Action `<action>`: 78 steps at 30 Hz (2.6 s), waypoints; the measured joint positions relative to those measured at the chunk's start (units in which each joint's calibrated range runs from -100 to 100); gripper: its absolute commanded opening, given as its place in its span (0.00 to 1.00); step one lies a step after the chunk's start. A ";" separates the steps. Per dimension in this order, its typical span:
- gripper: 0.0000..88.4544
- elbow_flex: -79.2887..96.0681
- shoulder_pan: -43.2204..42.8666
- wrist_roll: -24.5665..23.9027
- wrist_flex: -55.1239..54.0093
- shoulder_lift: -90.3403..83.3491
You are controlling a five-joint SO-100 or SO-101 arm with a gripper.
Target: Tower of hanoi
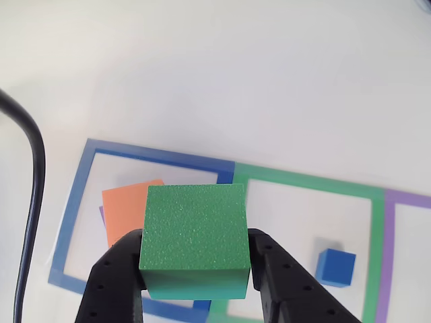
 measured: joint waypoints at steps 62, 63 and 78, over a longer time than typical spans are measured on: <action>0.24 24.60 -8.45 0.00 -77.09 37.70; 0.24 23.91 -8.45 0.00 -74.63 35.77; 0.00 7.31 -2.14 0.00 -16.15 3.11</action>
